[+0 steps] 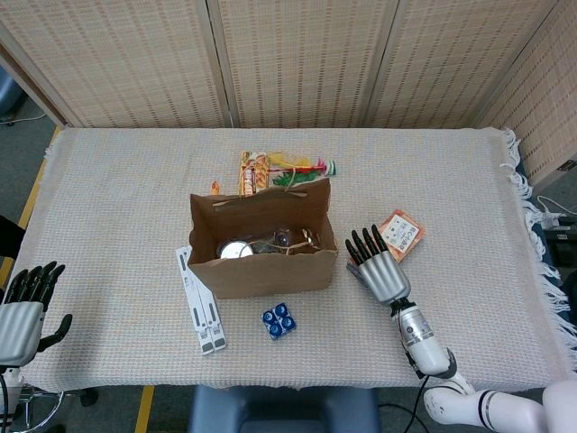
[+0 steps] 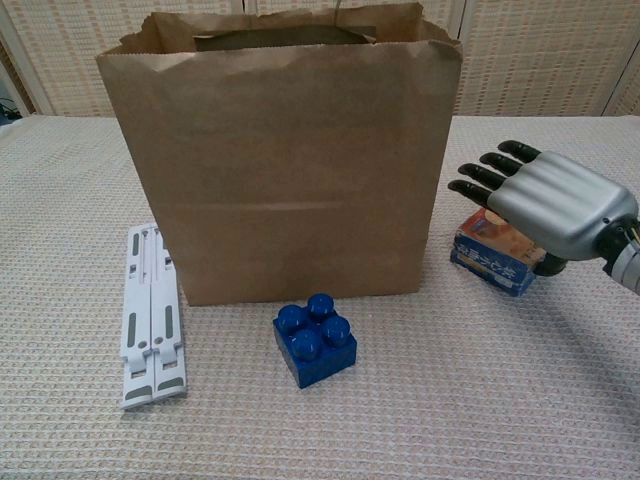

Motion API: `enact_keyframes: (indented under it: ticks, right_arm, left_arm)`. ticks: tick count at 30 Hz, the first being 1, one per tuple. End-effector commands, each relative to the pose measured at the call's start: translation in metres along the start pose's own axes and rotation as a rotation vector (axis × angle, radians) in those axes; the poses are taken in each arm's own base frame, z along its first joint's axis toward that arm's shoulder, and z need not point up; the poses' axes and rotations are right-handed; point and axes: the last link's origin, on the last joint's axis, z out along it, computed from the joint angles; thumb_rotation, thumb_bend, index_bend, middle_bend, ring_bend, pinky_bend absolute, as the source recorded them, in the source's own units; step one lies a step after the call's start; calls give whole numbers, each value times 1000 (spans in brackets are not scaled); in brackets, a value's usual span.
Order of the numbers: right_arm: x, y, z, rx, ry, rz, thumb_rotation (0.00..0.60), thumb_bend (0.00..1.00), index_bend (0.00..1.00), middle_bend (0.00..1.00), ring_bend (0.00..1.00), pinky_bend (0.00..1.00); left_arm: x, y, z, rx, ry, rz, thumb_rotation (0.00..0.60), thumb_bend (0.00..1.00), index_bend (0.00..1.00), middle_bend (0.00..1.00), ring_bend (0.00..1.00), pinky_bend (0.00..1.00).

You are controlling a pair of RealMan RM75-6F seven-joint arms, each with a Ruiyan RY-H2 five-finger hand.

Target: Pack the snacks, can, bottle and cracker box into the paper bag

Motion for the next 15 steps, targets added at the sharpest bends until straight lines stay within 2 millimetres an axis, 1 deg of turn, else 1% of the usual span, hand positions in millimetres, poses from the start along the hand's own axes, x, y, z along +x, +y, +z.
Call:
enact_keyframes:
  ticks: [1, 4, 7, 11, 15]
  right_arm:
    - [2, 16, -18, 21, -117, 82, 600, 0, 0, 0, 0, 0]
    - [5, 31, -25, 22, -149, 98, 600, 0, 0, 0, 0, 0]
    - [4, 47, -24, 16, -187, 132, 600, 0, 0, 0, 0, 0]
    - [1, 61, -12, 19, -248, 181, 600, 0, 0, 0, 0, 0]
    - [-4, 65, 2, 19, -283, 184, 600, 0, 0, 0, 0, 0]
  left_arm:
    - [0, 0, 0, -1, 0, 1, 600, 379, 23, 0, 0, 0]
    - [0, 0, 0, -1, 0, 2, 600, 379, 23, 0, 0, 0]
    - [0, 1, 0, -1, 2, 7, 600, 379, 23, 0, 0, 0]
    - [0, 1, -1, 2, 4, 9, 600, 380, 23, 0, 0, 0]
    - [-1, 1, 0, 4, 5, 12, 600, 380, 24, 0, 0, 0]
